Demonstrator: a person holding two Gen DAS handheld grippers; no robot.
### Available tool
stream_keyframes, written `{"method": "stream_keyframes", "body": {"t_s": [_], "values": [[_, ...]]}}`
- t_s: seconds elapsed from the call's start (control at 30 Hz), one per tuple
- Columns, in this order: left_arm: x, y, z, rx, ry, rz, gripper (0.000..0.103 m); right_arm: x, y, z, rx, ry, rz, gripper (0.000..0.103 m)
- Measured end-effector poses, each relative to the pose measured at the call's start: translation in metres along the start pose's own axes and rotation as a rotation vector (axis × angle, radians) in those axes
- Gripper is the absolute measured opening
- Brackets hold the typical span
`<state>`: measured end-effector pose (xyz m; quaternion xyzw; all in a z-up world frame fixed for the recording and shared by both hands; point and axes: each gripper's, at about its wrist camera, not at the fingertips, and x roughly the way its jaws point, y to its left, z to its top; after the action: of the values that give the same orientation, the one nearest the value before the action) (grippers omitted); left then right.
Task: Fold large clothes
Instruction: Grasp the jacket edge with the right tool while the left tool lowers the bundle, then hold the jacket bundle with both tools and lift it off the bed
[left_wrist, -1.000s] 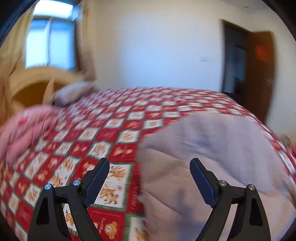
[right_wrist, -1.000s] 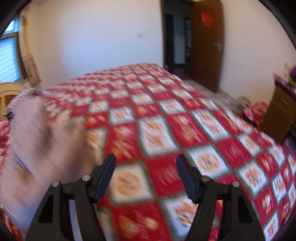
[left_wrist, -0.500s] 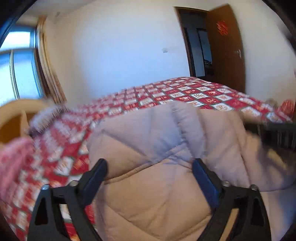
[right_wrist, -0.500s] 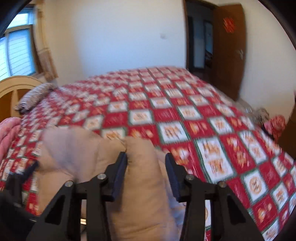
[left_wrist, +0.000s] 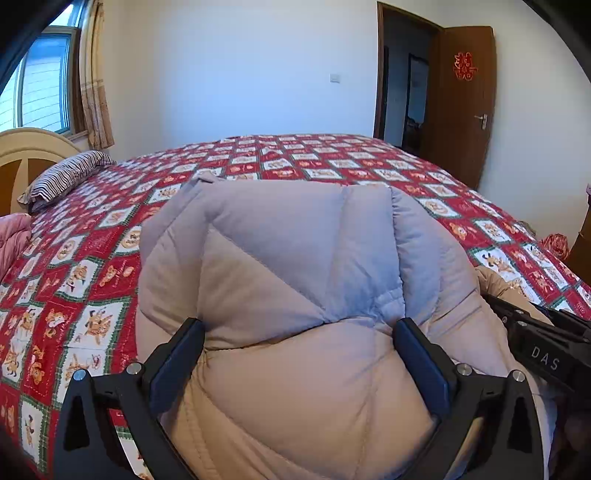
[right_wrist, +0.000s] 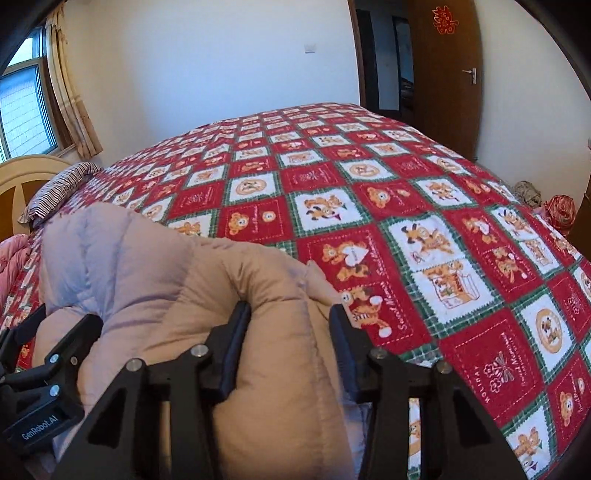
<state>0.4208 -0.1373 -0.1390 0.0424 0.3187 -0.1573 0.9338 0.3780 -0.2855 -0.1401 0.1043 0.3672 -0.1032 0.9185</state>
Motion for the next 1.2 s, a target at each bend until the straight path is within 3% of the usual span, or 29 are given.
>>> {"method": "stream_keyframes", "body": {"t_s": [0.47,1.2], "values": [[0.022,0.001,-0.001,-0.008,0.077,-0.007,0.102,0.022,-0.008,-0.007,0.039,0.056,0.008,0.048],[0.03,-0.003,0.0,0.005,0.105,0.016,0.102,0.036,-0.012,-0.009,0.059,0.11,-0.001,0.057]]}}
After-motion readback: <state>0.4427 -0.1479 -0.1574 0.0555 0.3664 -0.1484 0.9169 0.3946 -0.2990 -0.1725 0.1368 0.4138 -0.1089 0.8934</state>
